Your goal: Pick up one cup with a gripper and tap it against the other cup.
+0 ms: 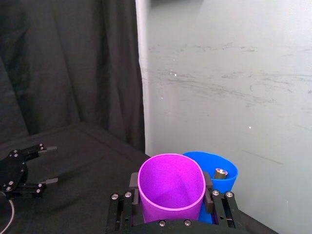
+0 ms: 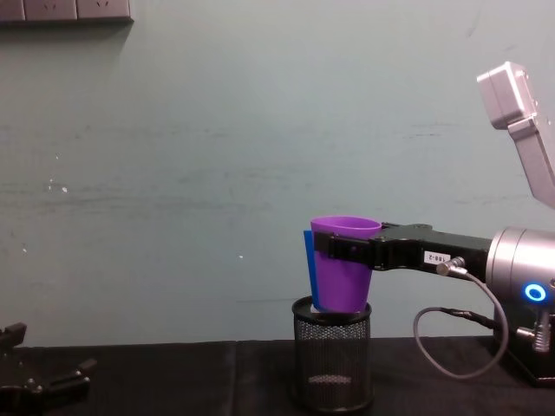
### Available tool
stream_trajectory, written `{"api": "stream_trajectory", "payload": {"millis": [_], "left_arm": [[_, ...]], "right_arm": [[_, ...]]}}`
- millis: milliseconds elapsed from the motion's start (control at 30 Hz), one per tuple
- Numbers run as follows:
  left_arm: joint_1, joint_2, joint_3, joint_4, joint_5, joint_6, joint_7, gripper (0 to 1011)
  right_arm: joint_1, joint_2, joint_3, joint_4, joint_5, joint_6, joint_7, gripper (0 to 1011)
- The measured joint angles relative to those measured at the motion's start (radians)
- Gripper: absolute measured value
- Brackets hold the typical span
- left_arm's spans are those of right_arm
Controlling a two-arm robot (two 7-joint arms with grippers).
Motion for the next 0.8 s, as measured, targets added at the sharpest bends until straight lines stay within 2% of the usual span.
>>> {"api": "stream_trajectory", "payload": {"millis": [800], "left_arm": [[0.000,0.000,0.000,0.000,0.000,0.000,0.000,1000]], "right_arm": [[0.000,0.000,0.000,0.000,0.000,0.000,0.000,728]]}}
